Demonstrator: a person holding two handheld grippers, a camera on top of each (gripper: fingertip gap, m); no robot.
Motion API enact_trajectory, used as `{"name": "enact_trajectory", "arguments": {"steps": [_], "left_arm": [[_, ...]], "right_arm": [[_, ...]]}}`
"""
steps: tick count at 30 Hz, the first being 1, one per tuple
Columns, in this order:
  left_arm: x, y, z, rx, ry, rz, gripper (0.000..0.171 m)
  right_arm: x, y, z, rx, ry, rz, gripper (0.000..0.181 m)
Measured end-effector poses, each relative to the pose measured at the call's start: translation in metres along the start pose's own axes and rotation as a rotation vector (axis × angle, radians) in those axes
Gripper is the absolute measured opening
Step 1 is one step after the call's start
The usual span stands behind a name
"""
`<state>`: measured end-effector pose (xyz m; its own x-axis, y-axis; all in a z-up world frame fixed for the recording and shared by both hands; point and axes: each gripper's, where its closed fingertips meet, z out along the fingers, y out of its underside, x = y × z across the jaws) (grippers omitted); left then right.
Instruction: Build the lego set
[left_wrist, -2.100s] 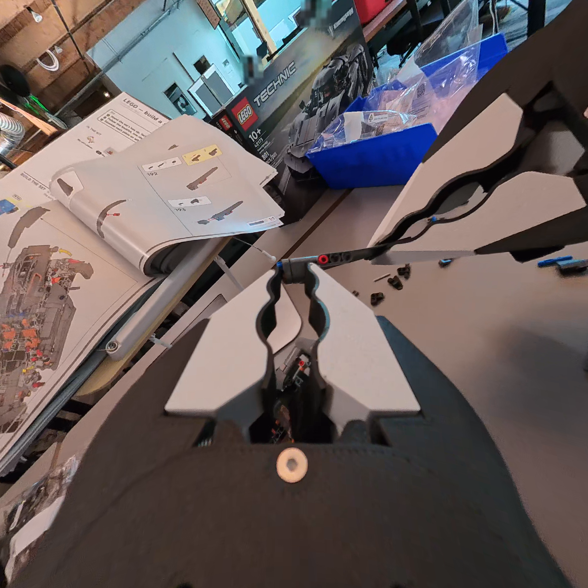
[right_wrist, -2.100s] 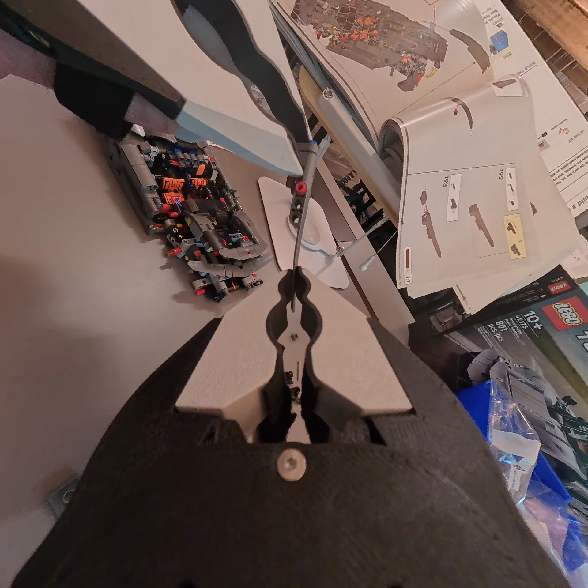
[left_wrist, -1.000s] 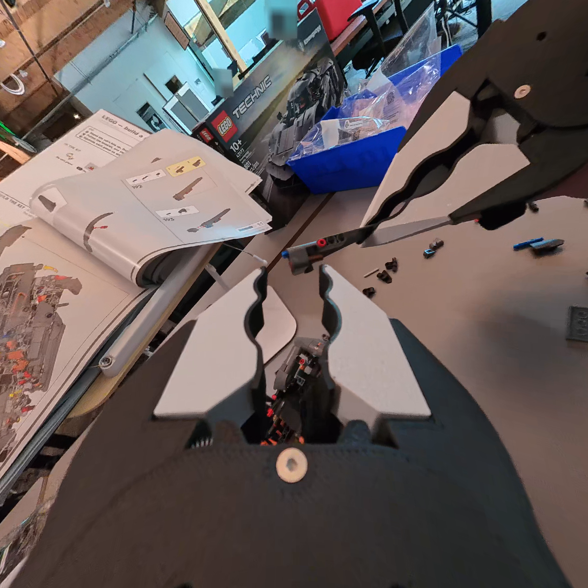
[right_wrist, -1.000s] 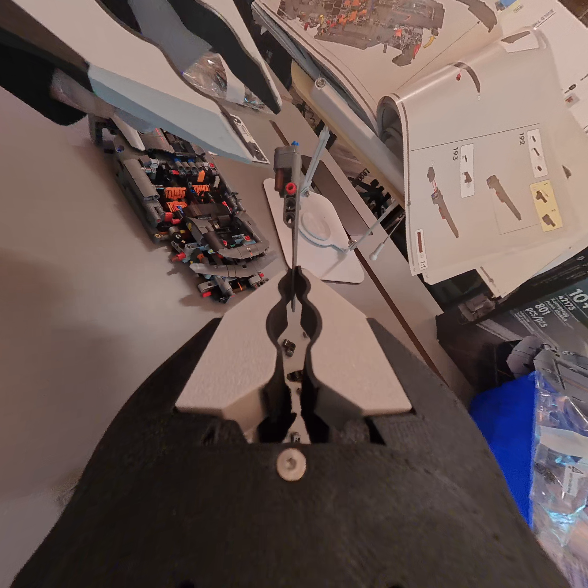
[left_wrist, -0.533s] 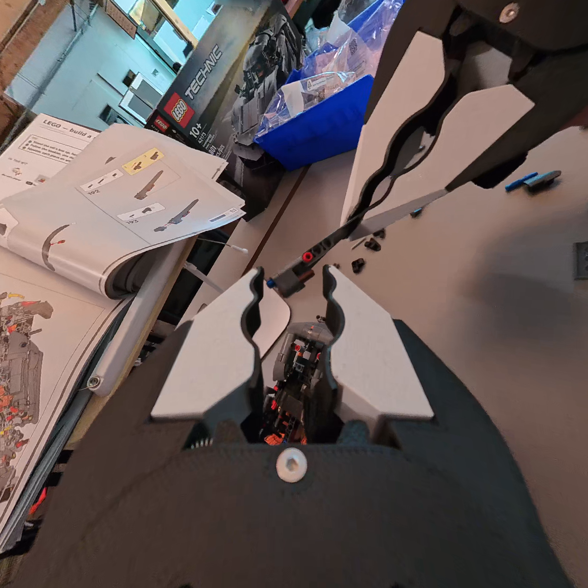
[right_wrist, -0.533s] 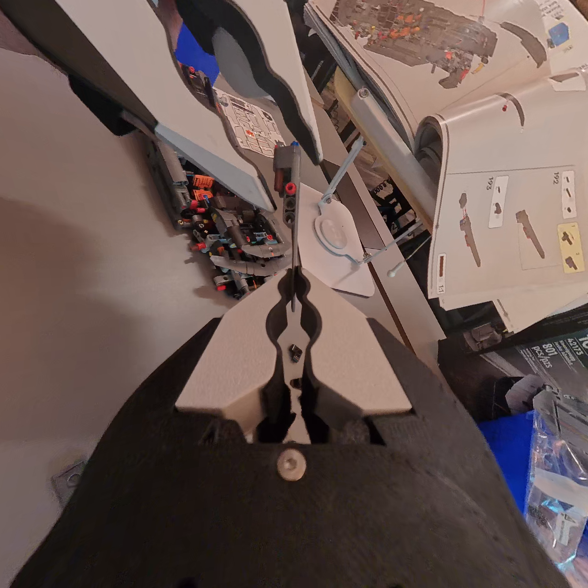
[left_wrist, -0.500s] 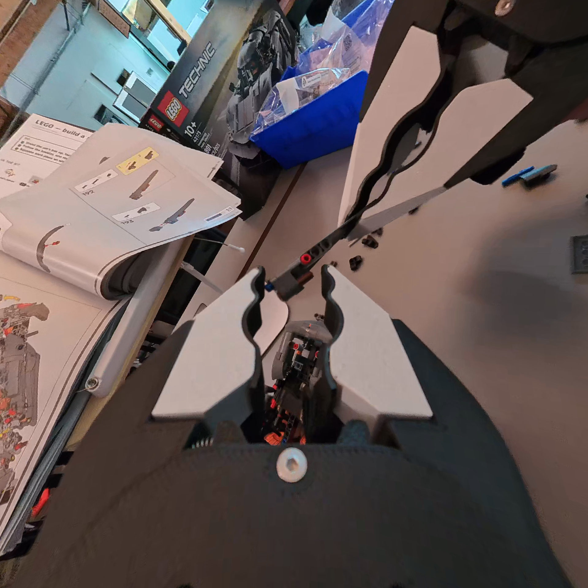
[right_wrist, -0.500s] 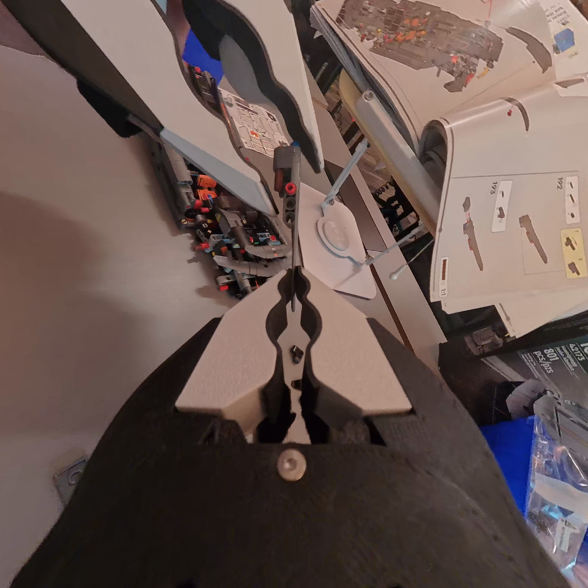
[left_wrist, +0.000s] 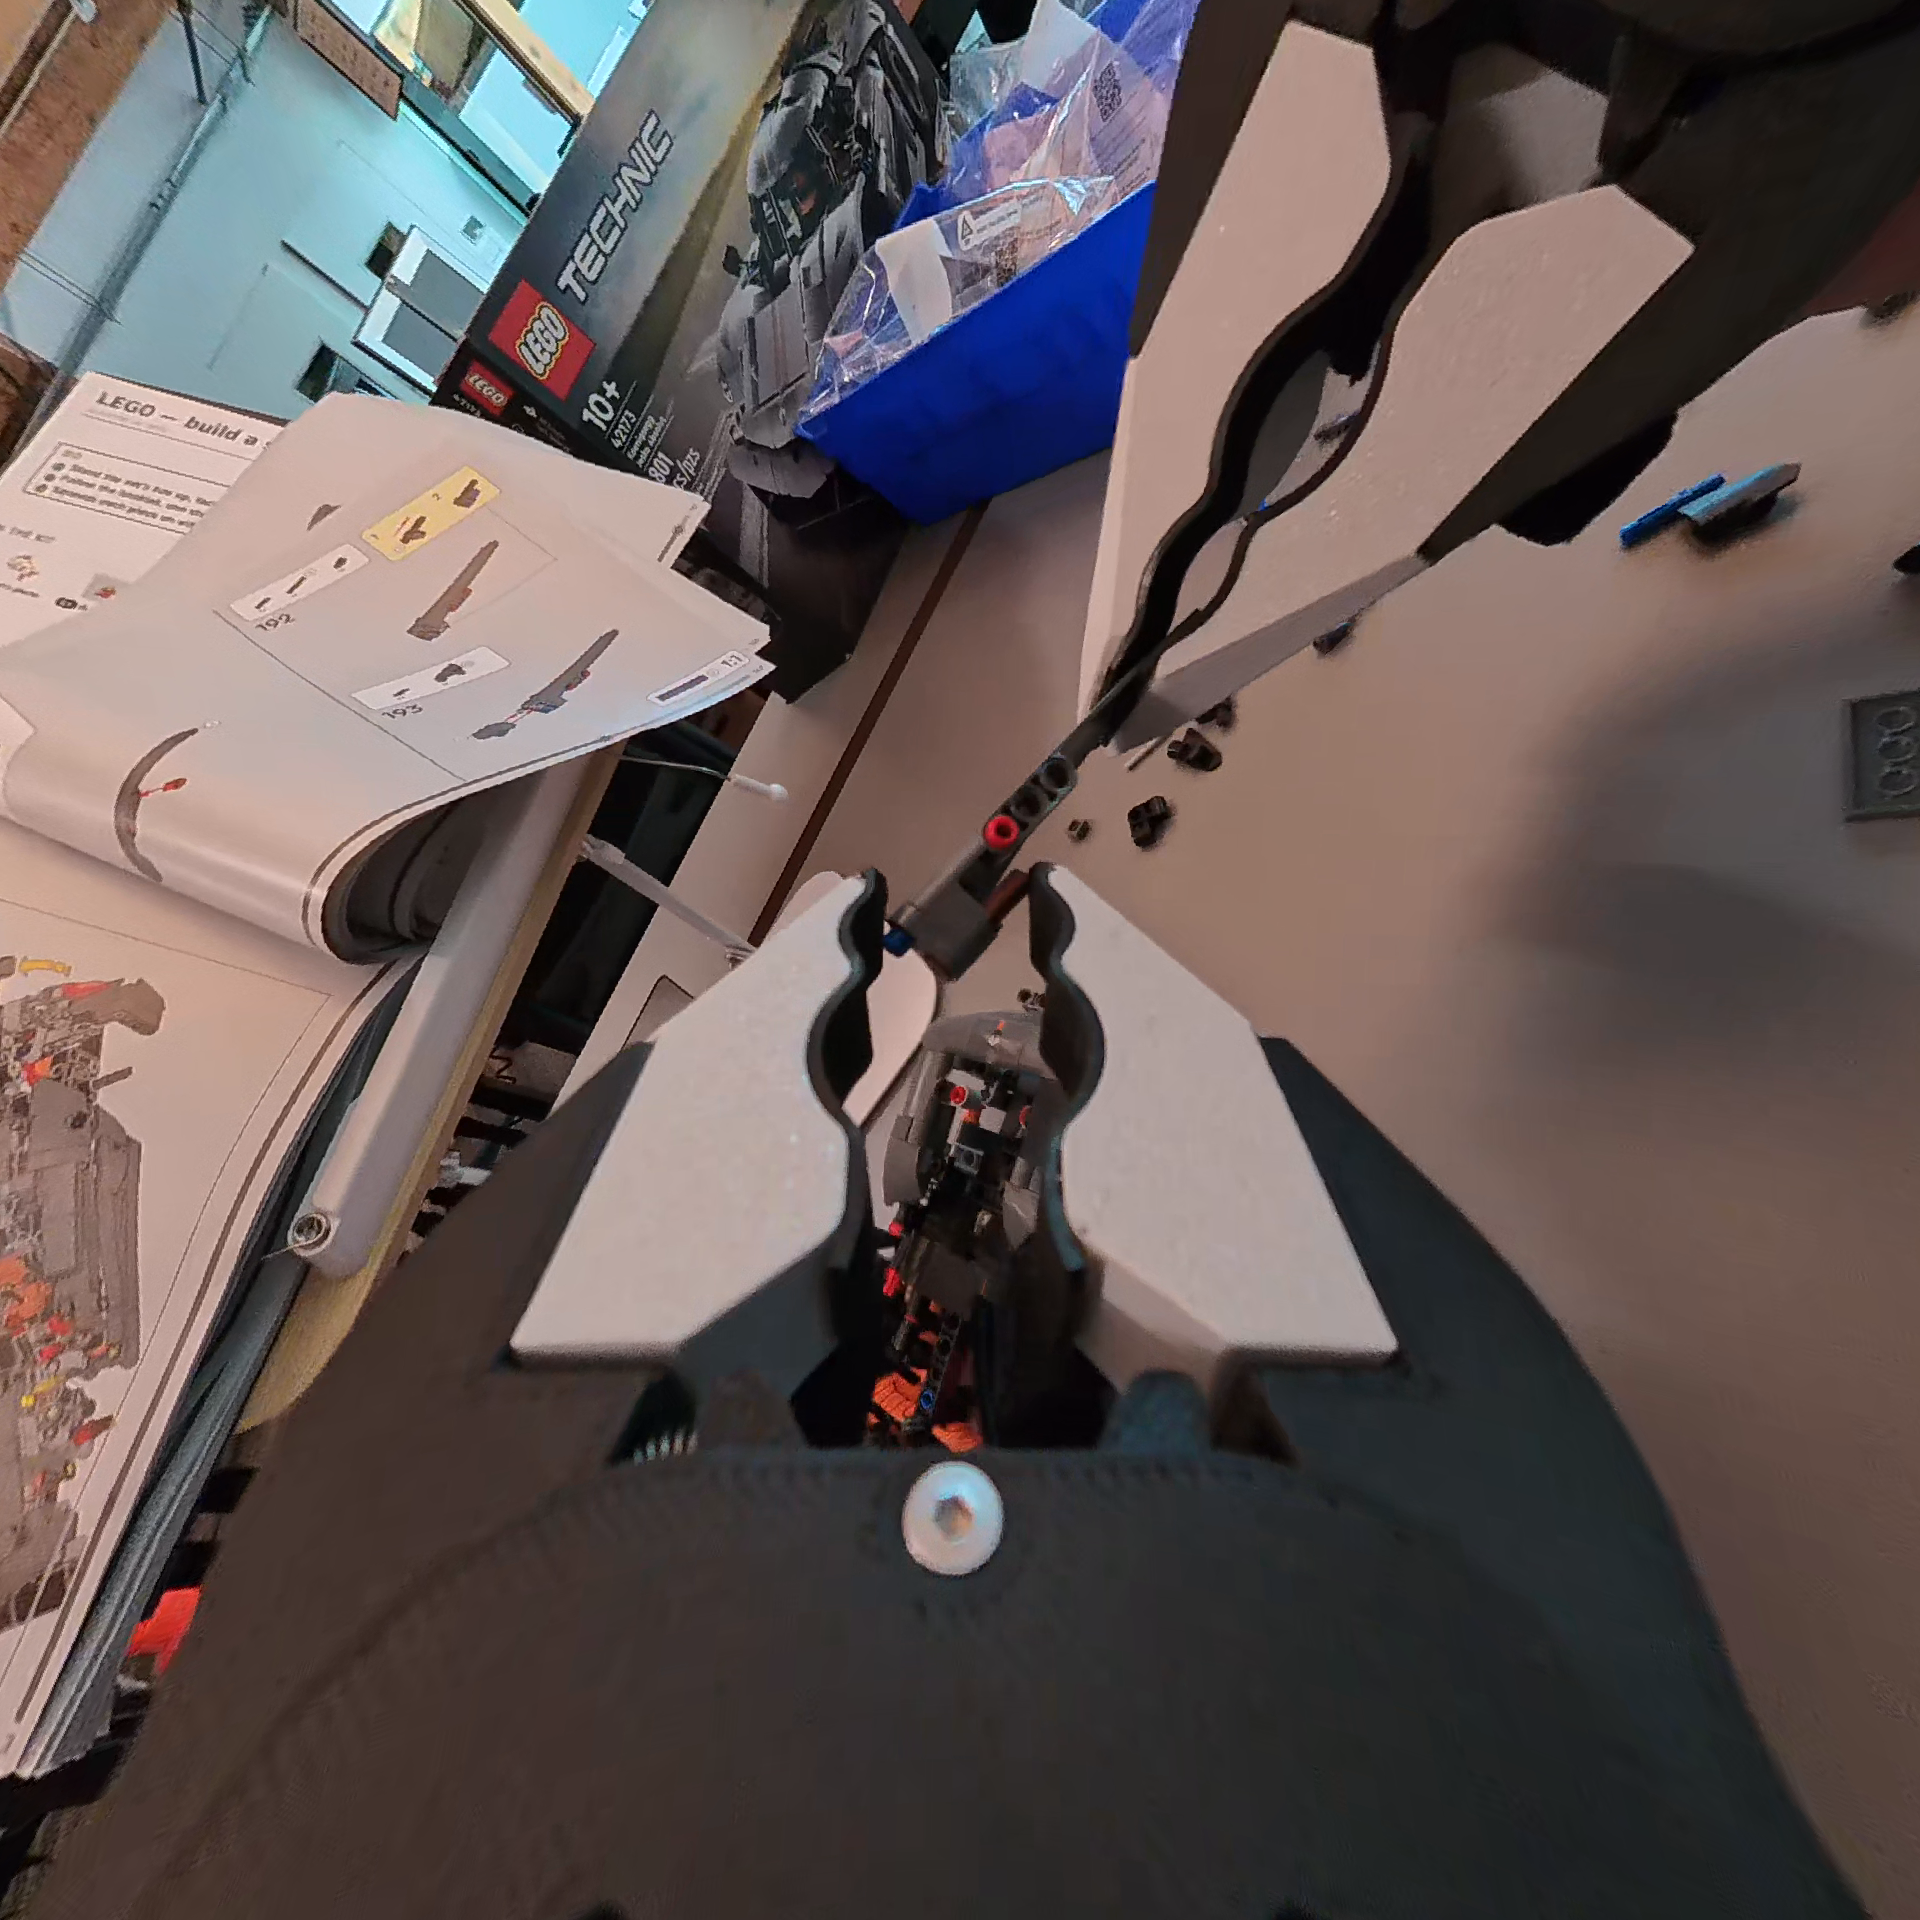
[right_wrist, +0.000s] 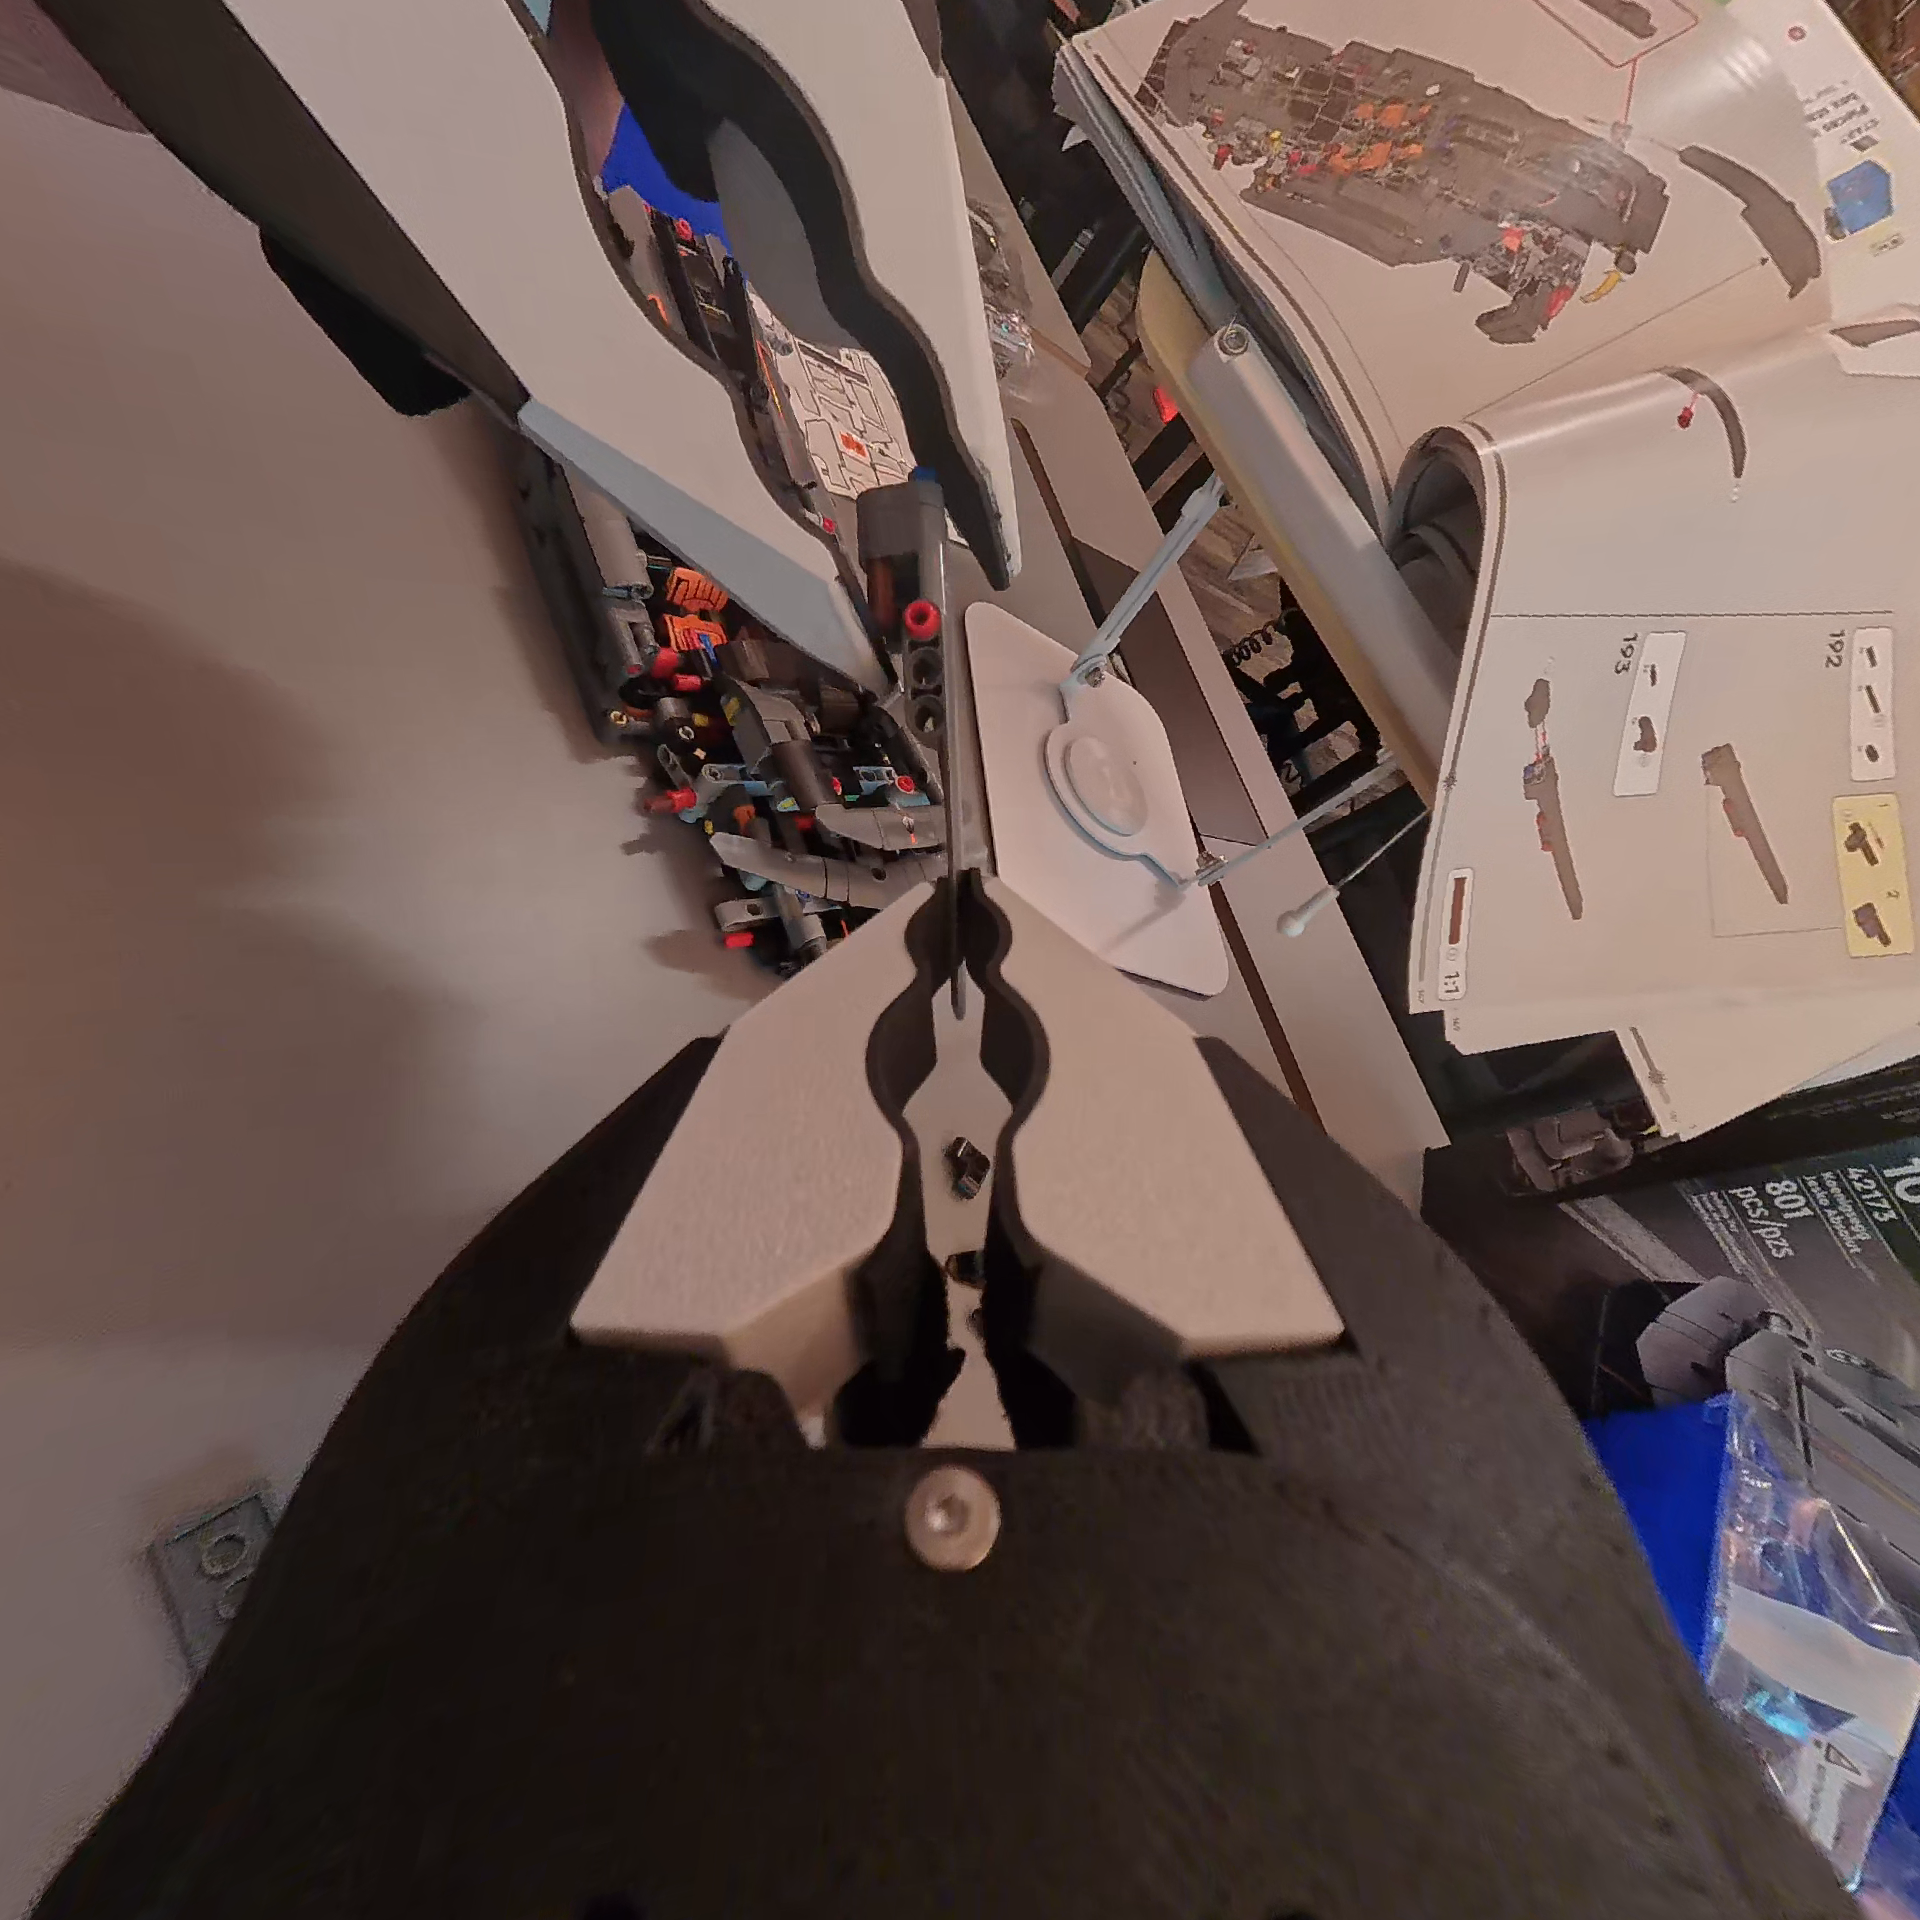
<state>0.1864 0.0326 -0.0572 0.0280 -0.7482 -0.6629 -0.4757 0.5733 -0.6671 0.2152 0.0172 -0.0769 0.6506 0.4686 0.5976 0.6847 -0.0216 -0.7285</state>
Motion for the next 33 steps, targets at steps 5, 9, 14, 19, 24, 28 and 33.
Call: {"name": "enact_trajectory", "arguments": {"steps": [5,9,14,19,24,28,33], "left_arm": [[0.0027,0.0018,-0.0023,-0.001,0.017,-0.009,0.025],[0.0031,0.0014,-0.0023,0.002,0.016,-0.016,0.025],[0.0025,0.0009,-0.0025,-0.001,0.013,-0.01,0.025],[0.0025,0.0013,-0.0026,-0.007,0.016,-0.012,0.025],[0.0005,0.0002,-0.003,-0.003,-0.001,-0.008,0.026],[-0.0029,0.0001,-0.005,0.003,-0.018,-0.015,0.027],[-0.005,0.0007,-0.0076,0.007,-0.016,-0.015,0.031]], "right_arm": [[-0.0016,-0.0004,0.0003,-0.006,0.008,-0.032,0.0],[-0.0016,-0.0007,-0.0002,-0.004,0.006,-0.033,0.0],[-0.0008,-0.0013,-0.0008,-0.005,0.016,-0.045,0.0],[-0.0012,-0.0016,-0.0008,-0.006,0.016,-0.049,0.0],[-0.0012,-0.0019,-0.001,-0.006,0.019,-0.054,0.0],[-0.0003,-0.002,-0.001,-0.005,0.022,-0.048,0.0],[0.0011,-0.0011,-0.0011,-0.004,0.023,-0.038,0.0]]}}
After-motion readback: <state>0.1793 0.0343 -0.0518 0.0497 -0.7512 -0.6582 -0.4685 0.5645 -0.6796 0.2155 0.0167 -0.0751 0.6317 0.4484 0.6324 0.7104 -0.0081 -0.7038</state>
